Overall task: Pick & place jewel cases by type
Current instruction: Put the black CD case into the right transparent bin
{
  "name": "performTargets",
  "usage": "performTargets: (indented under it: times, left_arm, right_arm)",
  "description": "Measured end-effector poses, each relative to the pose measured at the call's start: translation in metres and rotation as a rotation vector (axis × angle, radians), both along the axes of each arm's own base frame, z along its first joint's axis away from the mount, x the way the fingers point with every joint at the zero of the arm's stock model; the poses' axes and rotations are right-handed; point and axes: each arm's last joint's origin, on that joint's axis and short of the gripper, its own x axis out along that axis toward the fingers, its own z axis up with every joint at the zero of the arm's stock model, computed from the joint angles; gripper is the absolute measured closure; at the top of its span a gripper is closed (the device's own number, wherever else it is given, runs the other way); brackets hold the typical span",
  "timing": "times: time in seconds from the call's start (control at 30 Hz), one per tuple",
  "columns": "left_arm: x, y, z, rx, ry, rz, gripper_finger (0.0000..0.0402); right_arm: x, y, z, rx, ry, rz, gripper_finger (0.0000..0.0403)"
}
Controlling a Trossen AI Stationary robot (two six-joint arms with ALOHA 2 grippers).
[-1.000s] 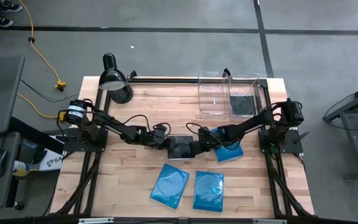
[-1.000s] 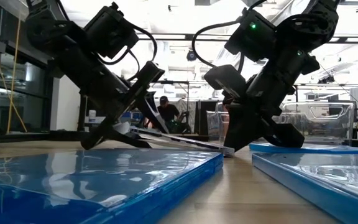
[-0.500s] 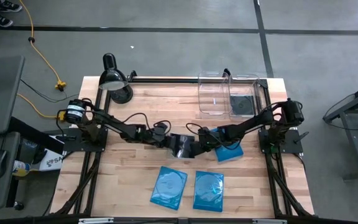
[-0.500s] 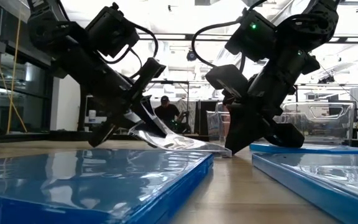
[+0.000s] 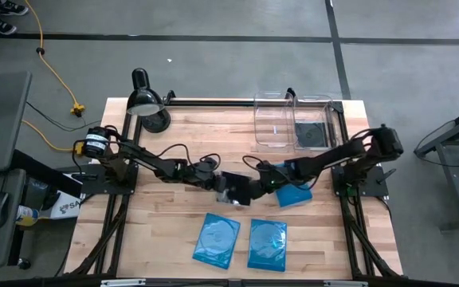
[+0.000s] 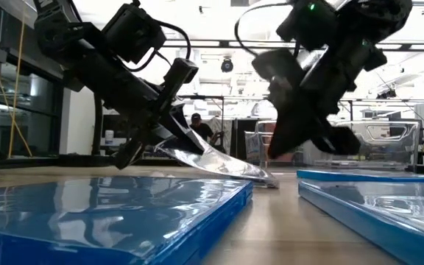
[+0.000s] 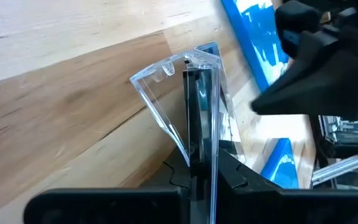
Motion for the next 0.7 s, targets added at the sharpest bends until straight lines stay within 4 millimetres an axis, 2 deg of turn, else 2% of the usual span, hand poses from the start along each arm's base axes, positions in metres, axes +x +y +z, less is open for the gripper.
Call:
performTargets:
  times: [0.4, 0.7]
  left_arm:
    - [0.006, -0.001, 0.009, 0.045, -0.116, -0.055, 0.0397]
    - [0.009, -0.002, 0.016, 0.051, -0.201, -0.088, 0.0399]
  right_arm:
    - [-0.021, -0.004, 0.055, -0.066, -0.132, 0.002, 0.0403]
    - [-0.034, -0.006, 0.071, -0.097, -0.141, 0.005, 0.0403]
